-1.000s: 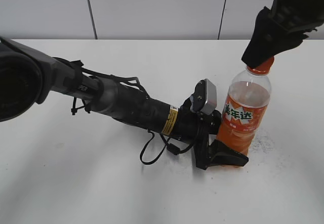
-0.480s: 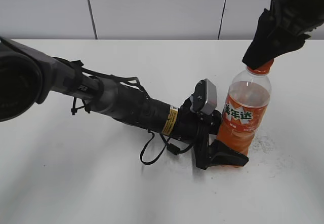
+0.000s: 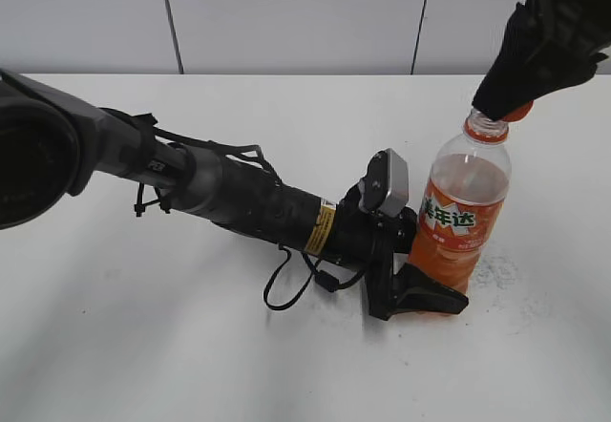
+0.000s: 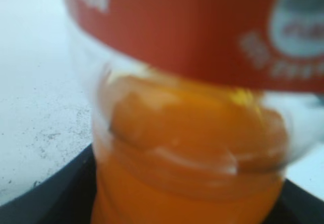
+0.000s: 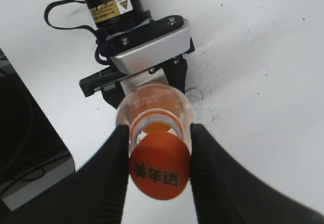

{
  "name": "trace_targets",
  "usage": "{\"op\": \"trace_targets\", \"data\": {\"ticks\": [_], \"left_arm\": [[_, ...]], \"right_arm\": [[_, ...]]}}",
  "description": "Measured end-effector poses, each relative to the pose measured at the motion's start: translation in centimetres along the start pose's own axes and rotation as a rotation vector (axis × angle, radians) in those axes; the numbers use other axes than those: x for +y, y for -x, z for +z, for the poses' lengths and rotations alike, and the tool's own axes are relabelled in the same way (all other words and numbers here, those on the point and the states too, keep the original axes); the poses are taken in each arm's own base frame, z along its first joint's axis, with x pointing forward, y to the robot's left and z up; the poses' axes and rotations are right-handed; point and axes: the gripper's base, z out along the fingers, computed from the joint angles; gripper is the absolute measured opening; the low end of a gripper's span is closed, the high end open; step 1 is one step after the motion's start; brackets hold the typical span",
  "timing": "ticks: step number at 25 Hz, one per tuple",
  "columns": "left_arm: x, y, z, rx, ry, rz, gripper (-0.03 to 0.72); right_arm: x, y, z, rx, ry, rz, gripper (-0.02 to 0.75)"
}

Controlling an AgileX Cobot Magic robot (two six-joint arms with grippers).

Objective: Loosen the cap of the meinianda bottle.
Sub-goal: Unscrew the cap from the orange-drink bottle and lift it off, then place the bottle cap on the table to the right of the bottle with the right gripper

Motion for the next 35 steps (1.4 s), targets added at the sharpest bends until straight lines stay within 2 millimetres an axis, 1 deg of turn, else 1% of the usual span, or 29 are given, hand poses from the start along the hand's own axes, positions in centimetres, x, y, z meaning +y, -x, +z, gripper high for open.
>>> {"op": "trace_targets", "data": {"ticks": [4, 7, 10, 13, 16, 19, 20, 22, 24, 26, 27, 30, 32, 35], "left_arm": [[0.0, 0.0, 0.0, 0.001, -0.002, 0.005, 0.551], [0.0, 0.0, 0.0, 0.001, -0.002, 0.006, 0.551], [0.0, 0.0, 0.0, 0.002, -0.002, 0.007, 0.551], [0.0, 0.0, 0.0, 0.002, -0.002, 0.007, 0.551], [0.0, 0.0, 0.0, 0.002, -0.002, 0.007, 0.551], [0.0, 0.0, 0.0, 0.002, -0.002, 0.007, 0.551], [0.0, 0.0, 0.0, 0.002, -0.002, 0.007, 0.551], [0.0, 0.0, 0.0, 0.002, -0.003, 0.008, 0.551], [0.0, 0.0, 0.0, 0.002, -0.003, 0.008, 0.551], [0.0, 0.0, 0.0, 0.002, -0.003, 0.008, 0.551], [0.0, 0.0, 0.0, 0.002, -0.003, 0.008, 0.551], [0.0, 0.0, 0.0, 0.002, -0.003, 0.008, 0.551], [0.0, 0.0, 0.0, 0.002, -0.003, 0.008, 0.551], [0.0, 0.0, 0.0, 0.002, -0.003, 0.008, 0.551]], "right_arm": [[0.1, -0.2, -0.8, -0.003, -0.031, 0.004, 0.270], [0.0, -0.7, -1.7, -0.006, -0.068, 0.049, 0.270], [-1.2, -1.9, -2.9, -0.007, -0.134, 0.195, 0.270], [-2.5, -3.2, -3.7, -0.011, -0.175, 0.333, 0.270], [-3.6, -5.2, -3.3, 0.015, -0.184, 0.477, 0.270], [-3.7, -8.2, -1.2, 0.089, -0.161, 0.620, 0.270], [-3.7, -9.5, -0.2, 0.105, -0.161, 0.674, 0.270], [-3.7, -11.0, 1.2, 0.113, -0.170, 0.744, 0.270], [-3.4, -12.7, 3.5, 0.099, -0.192, 0.815, 0.270], [-2.8, -13.8, 5.5, 0.076, -0.188, 0.858, 0.270], [-2.4, -14.4, 6.7, 0.036, -0.187, 0.897, 0.270], [-1.9, -15.9, 9.3, -0.036, -0.216, 0.967, 0.270], [-1.7, -16.9, 10.8, -0.044, -0.239, 0.990, 0.270], [-2.0, -17.5, 12.3, -0.034, -0.256, 1.006, 0.270]]}}
